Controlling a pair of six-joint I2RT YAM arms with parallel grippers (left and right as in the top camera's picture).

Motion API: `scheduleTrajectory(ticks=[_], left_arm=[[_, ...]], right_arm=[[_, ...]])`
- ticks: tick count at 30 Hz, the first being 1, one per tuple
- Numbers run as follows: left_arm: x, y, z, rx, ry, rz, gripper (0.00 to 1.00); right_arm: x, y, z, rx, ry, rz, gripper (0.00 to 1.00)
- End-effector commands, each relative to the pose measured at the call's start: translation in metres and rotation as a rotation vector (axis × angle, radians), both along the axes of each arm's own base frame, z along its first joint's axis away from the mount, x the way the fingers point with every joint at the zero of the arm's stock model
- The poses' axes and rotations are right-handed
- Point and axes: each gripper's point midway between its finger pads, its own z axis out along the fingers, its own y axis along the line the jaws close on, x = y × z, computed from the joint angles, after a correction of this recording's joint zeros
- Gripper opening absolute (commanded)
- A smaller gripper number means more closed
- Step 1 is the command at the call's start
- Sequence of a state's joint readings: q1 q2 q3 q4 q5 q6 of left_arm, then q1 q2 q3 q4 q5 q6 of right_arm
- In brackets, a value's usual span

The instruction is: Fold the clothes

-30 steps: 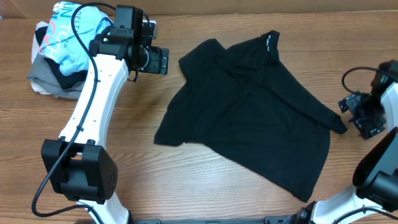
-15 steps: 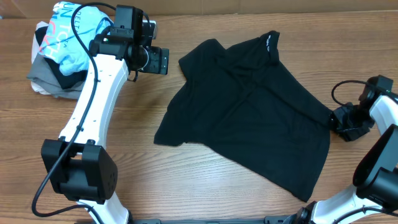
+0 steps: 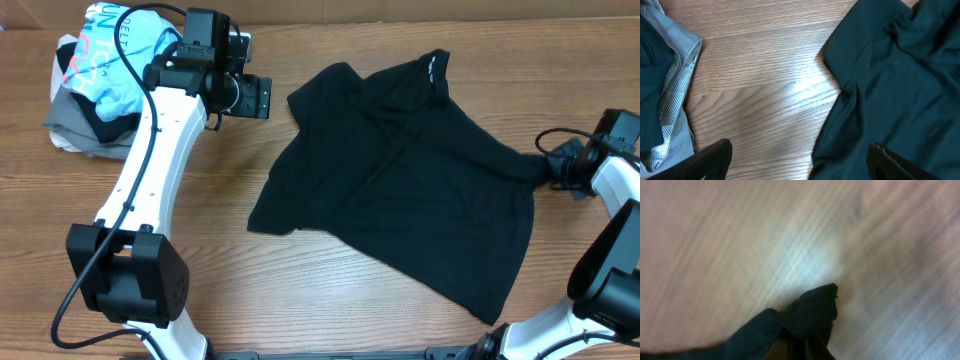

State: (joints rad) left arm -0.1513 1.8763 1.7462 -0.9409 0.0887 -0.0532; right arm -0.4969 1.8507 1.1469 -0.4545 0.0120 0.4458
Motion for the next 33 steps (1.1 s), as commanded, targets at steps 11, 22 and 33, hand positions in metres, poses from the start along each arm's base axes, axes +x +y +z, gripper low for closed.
scheduleTrajectory(ticks=[11, 22, 33], left_arm=[[0.019, 0.005, 0.006, 0.034, -0.078, 0.031, 0.85], [0.037, -0.015, 0.022, 0.012, -0.179, -0.105, 0.92], [0.055, -0.068, -0.072, -0.158, -0.054, -0.264, 0.97]], right_arm=[[0.071, -0.039, 0.023, -0.177, -0.284, 0.028, 0.05], [0.076, 0.017, 0.108, -0.006, -0.271, 0.330, 1.00], [0.063, 0.116, 0.153, 0.163, -0.242, 0.548, 1.00]])
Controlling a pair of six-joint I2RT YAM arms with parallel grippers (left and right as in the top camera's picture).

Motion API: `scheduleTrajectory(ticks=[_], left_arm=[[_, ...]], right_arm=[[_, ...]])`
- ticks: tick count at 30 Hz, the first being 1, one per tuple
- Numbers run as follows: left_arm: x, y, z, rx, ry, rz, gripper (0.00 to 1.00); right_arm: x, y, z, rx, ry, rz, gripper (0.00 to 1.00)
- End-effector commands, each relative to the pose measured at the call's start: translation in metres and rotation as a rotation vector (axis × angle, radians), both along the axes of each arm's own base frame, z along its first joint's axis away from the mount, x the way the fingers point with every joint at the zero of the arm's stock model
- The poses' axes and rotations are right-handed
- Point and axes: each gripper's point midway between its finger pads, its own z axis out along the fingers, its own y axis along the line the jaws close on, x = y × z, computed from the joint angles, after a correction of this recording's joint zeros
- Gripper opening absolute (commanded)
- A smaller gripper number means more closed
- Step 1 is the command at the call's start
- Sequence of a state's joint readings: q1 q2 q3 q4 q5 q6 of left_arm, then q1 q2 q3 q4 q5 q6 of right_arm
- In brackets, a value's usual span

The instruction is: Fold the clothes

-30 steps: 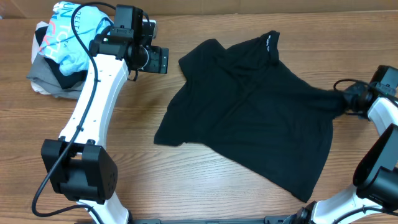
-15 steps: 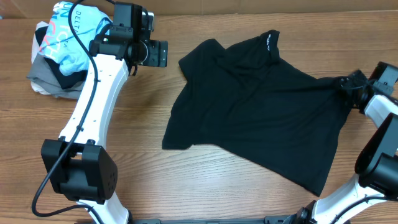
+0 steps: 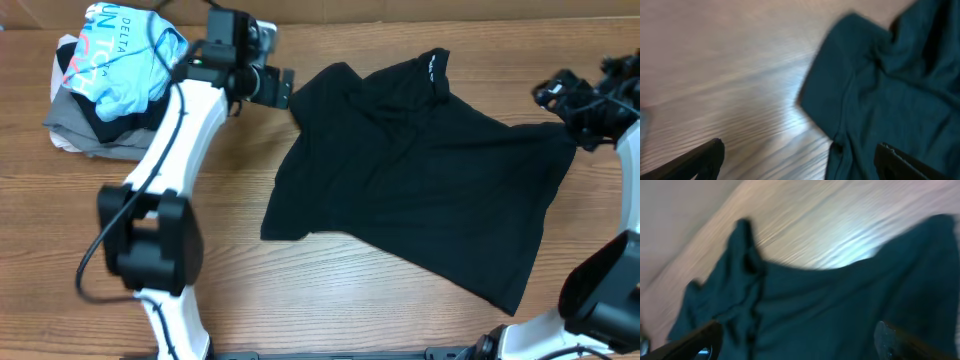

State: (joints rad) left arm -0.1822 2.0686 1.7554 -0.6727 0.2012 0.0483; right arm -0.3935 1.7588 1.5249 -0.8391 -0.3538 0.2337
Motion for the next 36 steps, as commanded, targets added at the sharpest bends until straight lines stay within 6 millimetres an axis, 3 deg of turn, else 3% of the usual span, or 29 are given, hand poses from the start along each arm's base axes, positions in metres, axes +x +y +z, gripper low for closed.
scheduleTrajectory(ticks=[1, 6, 11, 14, 16, 18, 19, 21, 22, 27, 32, 36], left_arm=[[-0.002, -0.030, -0.025, -0.106, 0.052, -0.110, 0.97], [-0.004, -0.049, -0.060, -0.118, 0.111, -0.115, 0.98], [-0.008, -0.070, -0.093, -0.142, 0.171, -0.099, 0.96], [-0.012, -0.076, -0.106, -0.135, 0.199, -0.088, 0.86], [-0.013, -0.076, -0.114, -0.114, 0.215, -0.057, 0.76], [-0.013, -0.069, -0.119, -0.078, 0.224, 0.003, 0.59], [-0.011, -0.062, -0.121, -0.053, 0.227, 0.055, 0.45], [-0.010, -0.044, -0.124, -0.008, 0.246, 0.196, 0.08], [-0.012, -0.031, -0.124, 0.019, 0.260, 0.268, 0.04], [-0.036, 0.032, -0.107, 0.117, 0.368, 0.459, 0.04], [-0.087, 0.104, -0.080, 0.191, 0.547, 0.588, 0.04], [-0.121, 0.141, -0.076, 0.291, 0.668, 0.626, 0.04]], right_arm=[[0.006, 0.034, 0.012, 0.024, -0.027, 0.101, 1.00], [0.007, 0.058, 0.010, 0.020, -0.013, 0.152, 1.00], [0.007, 0.068, 0.009, 0.018, -0.010, 0.181, 1.00], [0.006, 0.068, 0.008, 0.020, -0.005, 0.182, 1.00], [0.005, 0.069, 0.008, 0.022, 0.000, 0.181, 1.00], [0.004, 0.069, 0.007, 0.025, 0.007, 0.181, 1.00], [0.003, 0.069, 0.006, 0.026, 0.011, 0.181, 1.00], [0.002, 0.070, 0.006, 0.028, 0.018, 0.181, 1.00], [0.001, 0.070, 0.005, 0.030, 0.022, 0.181, 1.00], [-0.005, 0.071, 0.002, 0.040, 0.050, 0.181, 1.00], [-0.008, 0.073, 0.000, 0.046, 0.065, 0.181, 1.00], [-0.013, 0.078, -0.003, 0.053, 0.089, 0.190, 1.00]])
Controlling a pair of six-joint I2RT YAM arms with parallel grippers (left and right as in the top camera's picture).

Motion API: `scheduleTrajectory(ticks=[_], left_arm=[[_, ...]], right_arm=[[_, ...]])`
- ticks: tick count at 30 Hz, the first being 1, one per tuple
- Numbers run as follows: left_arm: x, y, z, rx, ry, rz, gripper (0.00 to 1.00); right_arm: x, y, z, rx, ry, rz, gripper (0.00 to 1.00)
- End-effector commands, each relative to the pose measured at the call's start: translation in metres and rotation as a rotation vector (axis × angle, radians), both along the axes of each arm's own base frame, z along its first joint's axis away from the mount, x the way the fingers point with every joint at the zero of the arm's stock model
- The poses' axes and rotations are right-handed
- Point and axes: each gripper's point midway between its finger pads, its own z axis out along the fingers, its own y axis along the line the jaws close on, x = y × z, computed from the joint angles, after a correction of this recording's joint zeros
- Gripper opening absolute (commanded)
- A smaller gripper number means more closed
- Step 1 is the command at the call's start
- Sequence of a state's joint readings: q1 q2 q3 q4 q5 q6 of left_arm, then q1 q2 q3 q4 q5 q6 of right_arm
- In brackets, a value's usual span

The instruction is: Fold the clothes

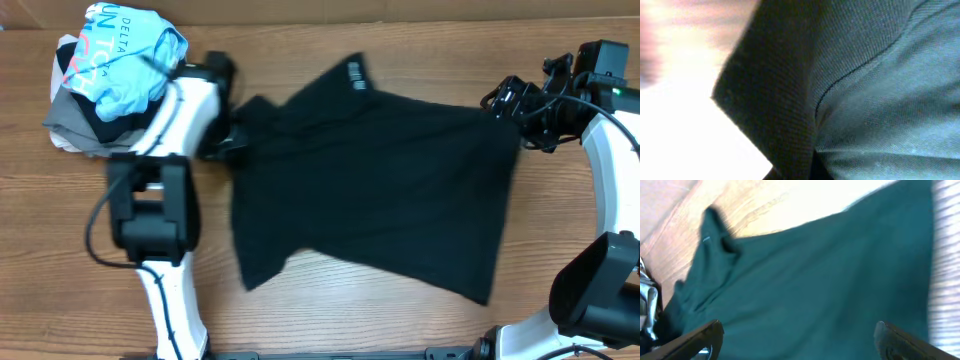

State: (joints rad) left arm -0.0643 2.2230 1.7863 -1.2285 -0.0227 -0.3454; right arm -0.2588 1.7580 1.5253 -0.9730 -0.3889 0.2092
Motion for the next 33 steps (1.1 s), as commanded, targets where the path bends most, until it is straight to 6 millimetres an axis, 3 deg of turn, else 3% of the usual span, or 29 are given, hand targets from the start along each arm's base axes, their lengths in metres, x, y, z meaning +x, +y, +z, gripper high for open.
scheduleTrajectory(ticks=[1, 4, 6, 8, 12, 17, 20, 23, 27, 33], left_arm=[[-0.016, 0.043, 0.020, 0.128, 0.035, 0.045, 0.04], [-0.027, 0.060, 0.022, 0.144, 0.081, 0.060, 0.09], [-0.027, 0.061, 0.022, 0.135, 0.085, 0.022, 0.33], [-0.026, 0.060, 0.023, 0.129, 0.083, -0.019, 0.47], [-0.015, 0.045, 0.038, 0.120, 0.051, -0.107, 0.56], [0.034, -0.001, 0.089, 0.066, -0.158, -0.276, 0.68], [0.076, -0.044, 0.120, 0.018, -0.370, -0.407, 0.82], [0.114, -0.087, 0.137, -0.047, -0.567, -0.552, 0.96], [0.151, -0.116, 0.132, -0.048, -0.704, -0.640, 1.00], [0.189, -0.136, 0.086, -0.091, -0.772, -0.633, 1.00]], right_arm=[[0.002, 0.007, 0.008, -0.002, -0.018, 0.022, 1.00], [0.002, 0.008, 0.007, -0.011, -0.013, 0.023, 1.00], [0.002, 0.007, 0.007, -0.017, -0.012, 0.021, 1.00], [0.002, 0.007, 0.007, -0.018, -0.012, 0.021, 1.00], [0.002, 0.006, 0.007, -0.023, -0.014, 0.019, 1.00], [0.002, 0.004, 0.006, -0.035, -0.011, 0.014, 1.00], [0.006, 0.003, 0.008, -0.039, -0.027, 0.014, 1.00], [0.010, 0.002, 0.010, -0.044, -0.049, 0.013, 1.00], [0.013, 0.002, 0.012, -0.047, -0.063, 0.013, 1.00], [0.015, 0.001, 0.012, -0.049, -0.070, 0.013, 1.00]])
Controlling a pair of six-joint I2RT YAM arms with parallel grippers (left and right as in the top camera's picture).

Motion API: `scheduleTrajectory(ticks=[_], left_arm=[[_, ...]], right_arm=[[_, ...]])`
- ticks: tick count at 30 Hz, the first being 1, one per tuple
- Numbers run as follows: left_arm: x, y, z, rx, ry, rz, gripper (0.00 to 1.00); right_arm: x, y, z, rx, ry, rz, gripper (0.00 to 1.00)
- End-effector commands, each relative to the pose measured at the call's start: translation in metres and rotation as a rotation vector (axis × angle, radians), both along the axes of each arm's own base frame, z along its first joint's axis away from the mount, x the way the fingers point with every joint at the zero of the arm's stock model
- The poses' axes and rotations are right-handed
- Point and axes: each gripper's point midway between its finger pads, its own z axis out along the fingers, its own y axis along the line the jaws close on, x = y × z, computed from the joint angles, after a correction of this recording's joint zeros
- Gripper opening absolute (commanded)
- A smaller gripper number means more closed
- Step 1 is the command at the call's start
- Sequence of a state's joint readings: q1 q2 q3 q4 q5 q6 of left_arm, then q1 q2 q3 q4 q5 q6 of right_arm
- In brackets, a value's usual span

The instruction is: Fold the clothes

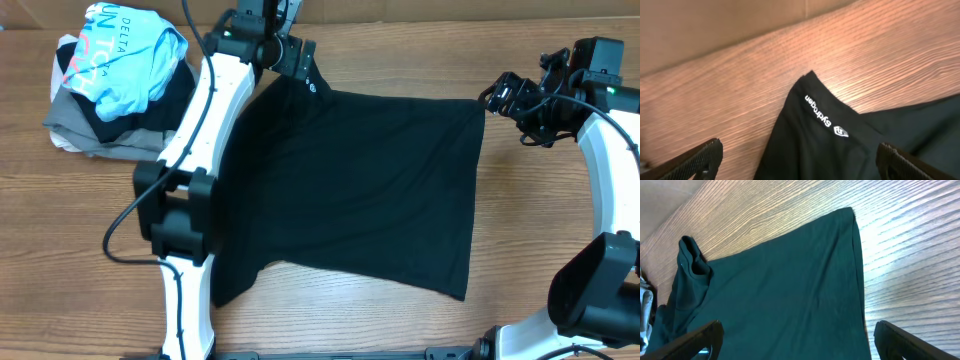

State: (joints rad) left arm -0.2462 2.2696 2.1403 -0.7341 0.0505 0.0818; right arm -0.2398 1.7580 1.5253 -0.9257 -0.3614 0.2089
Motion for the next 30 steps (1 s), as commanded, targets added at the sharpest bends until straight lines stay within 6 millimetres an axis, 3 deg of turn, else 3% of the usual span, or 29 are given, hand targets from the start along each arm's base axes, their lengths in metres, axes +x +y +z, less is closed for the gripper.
scheduleTrajectory(ticks=[1, 10, 14, 21, 27, 30], left_arm=[[0.017, -0.004, -0.046, -0.010, 0.026, -0.027, 1.00], [0.039, -0.008, -0.112, 0.007, 0.057, -0.025, 1.00], [0.042, -0.009, -0.132, 0.010, 0.074, -0.026, 1.00], [0.052, -0.009, -0.142, -0.001, 0.046, 0.001, 0.99], [0.065, -0.008, -0.137, -0.016, -0.010, 0.039, 0.88], [0.067, -0.008, -0.144, -0.019, -0.014, 0.041, 0.88]], right_arm=[[0.004, 0.000, 0.009, -0.013, -0.030, 0.006, 1.00], [0.002, 0.001, 0.008, -0.011, -0.019, 0.006, 1.00], [0.002, 0.001, 0.008, -0.011, -0.019, 0.006, 1.00], [0.002, 0.001, 0.008, -0.010, -0.019, 0.006, 1.00], [0.002, 0.001, 0.008, -0.011, -0.020, 0.006, 1.00], [0.003, 0.000, 0.008, -0.011, -0.021, 0.006, 1.00]])
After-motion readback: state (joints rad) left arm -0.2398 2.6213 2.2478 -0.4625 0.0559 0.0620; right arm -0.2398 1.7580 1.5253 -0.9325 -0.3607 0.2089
